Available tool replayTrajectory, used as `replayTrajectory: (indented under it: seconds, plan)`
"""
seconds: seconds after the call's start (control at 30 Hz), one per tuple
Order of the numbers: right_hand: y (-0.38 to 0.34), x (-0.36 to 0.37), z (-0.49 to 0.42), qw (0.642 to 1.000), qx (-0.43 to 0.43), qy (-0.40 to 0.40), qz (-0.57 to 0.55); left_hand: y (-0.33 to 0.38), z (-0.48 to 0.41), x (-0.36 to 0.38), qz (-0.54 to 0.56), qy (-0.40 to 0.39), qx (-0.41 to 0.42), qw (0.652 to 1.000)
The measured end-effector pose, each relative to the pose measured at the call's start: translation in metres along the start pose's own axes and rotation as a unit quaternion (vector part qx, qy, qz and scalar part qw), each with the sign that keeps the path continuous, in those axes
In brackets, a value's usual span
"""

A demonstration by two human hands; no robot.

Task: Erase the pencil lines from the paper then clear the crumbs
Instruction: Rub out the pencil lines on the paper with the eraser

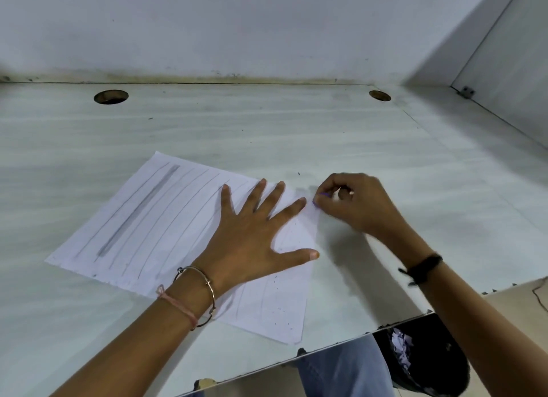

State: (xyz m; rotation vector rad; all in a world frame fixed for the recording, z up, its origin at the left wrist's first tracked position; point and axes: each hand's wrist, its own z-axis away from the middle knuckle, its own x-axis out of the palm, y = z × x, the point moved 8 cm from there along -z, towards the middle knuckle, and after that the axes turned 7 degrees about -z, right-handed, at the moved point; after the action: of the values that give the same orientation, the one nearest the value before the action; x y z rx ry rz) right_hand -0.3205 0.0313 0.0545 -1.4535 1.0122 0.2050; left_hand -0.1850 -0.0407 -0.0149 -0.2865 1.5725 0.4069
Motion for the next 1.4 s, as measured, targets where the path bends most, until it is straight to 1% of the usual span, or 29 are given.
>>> replayTrajectory:
  seconds: [0.07, 0.1, 0.13, 0.17, 0.23, 0.3, 0.37, 0.43, 0.47, 0.5, 0.6, 0.63, 0.67, 0.77, 0.8, 0.83, 0.9, 0.97, 1.03, 1.1, 1.13, 1.2, 1.23, 1.3, 1.4]
  plan:
    - [-0.016, 0.025, 0.018, 0.997, -0.044, -0.058, 0.003, -0.001, 0.0, 0.001, 0.001, 0.003, -0.001, 1.0]
    - [-0.016, 0.029, 0.021, 0.996, -0.053, -0.068, 0.009, 0.0, 0.0, 0.001, -0.001, 0.004, 0.0, 1.0]
    - [-0.011, 0.026, 0.017, 0.997, -0.052, -0.058, 0.02, 0.0, 0.0, 0.001, -0.004, 0.005, 0.001, 1.0]
    - [0.0, 0.017, 0.008, 0.998, -0.04, -0.032, 0.032, 0.0, 0.0, 0.0, -0.004, 0.004, 0.0, 1.0]
    - [0.017, -0.005, -0.008, 0.999, 0.004, 0.02, 0.042, 0.0, 0.0, 0.0, -0.004, -0.002, 0.0, 1.0]
    - [0.018, -0.009, -0.011, 0.999, 0.017, 0.028, 0.022, 0.0, 0.0, 0.0, -0.004, -0.007, 0.0, 1.0]
    - [-0.001, 0.008, 0.003, 1.0, -0.017, -0.015, 0.005, 0.0, 0.0, 0.0, -0.001, -0.004, -0.002, 1.0]
    - [-0.013, 0.03, 0.022, 0.996, -0.046, -0.07, 0.02, 0.0, -0.001, 0.001, 0.001, 0.005, -0.005, 1.0]
    - [-0.01, 0.031, 0.022, 0.996, -0.05, -0.068, 0.034, 0.0, -0.001, 0.001, 0.0, 0.005, -0.004, 1.0]
    - [-0.003, 0.025, 0.015, 0.997, -0.046, -0.045, 0.044, 0.0, -0.001, 0.001, -0.002, 0.002, -0.003, 1.0]
    - [0.019, -0.005, -0.007, 0.998, 0.005, 0.038, 0.047, 0.0, 0.0, 0.0, -0.002, -0.006, -0.001, 1.0]
    - [0.018, -0.007, -0.008, 0.998, 0.008, 0.043, 0.033, 0.0, 0.0, 0.0, -0.001, -0.006, -0.002, 1.0]
    - [0.012, -0.002, -0.004, 0.999, -0.001, 0.031, 0.018, 0.0, 0.0, 0.0, 0.001, -0.005, -0.001, 1.0]
    - [-0.012, 0.03, 0.021, 0.997, -0.049, -0.051, 0.015, 0.0, -0.001, 0.001, 0.007, 0.007, -0.002, 1.0]
    - [-0.01, 0.032, 0.023, 0.997, -0.052, -0.05, 0.023, 0.0, -0.001, 0.001, 0.007, 0.006, -0.001, 1.0]
    - [-0.004, 0.027, 0.018, 0.998, -0.045, -0.03, 0.025, 0.0, -0.001, 0.001, 0.007, 0.002, 0.0, 1.0]
    - [0.014, 0.01, 0.005, 1.0, -0.007, 0.02, 0.019, 0.001, 0.0, 0.001, 0.007, -0.011, 0.003, 1.0]
    - [0.025, 0.0, -0.005, 0.999, 0.028, 0.037, 0.009, 0.002, 0.001, -0.001, 0.011, -0.017, 0.006, 1.0]
    - [0.018, 0.001, 0.0, 0.999, 0.02, 0.041, 0.007, 0.0, 0.002, -0.007, 0.059, -0.006, 0.006, 0.998]
    - [-0.005, 0.007, 0.015, 0.998, -0.009, 0.052, -0.018, -0.008, 0.0, -0.016, 0.156, 0.036, -0.006, 0.987]
    - [-0.015, 0.014, 0.026, 0.997, -0.019, 0.044, -0.054, -0.013, 0.0, -0.018, 0.202, 0.056, -0.015, 0.978]
    - [-0.034, 0.033, 0.047, 0.991, -0.035, -0.008, -0.13, -0.021, 0.0, -0.022, 0.26, 0.085, -0.025, 0.961]
    - [-0.042, 0.043, 0.057, 0.987, -0.043, -0.042, -0.148, -0.024, 0.0, -0.023, 0.277, 0.089, -0.025, 0.956]
    - [-0.049, 0.059, 0.072, 0.986, -0.051, -0.085, -0.135, -0.027, 0.002, -0.024, 0.289, 0.074, -0.015, 0.954]
    - [-0.05, 0.062, 0.077, 0.99, -0.067, -0.077, -0.098, -0.028, 0.019, -0.027, 0.252, 0.04, -0.002, 0.967]
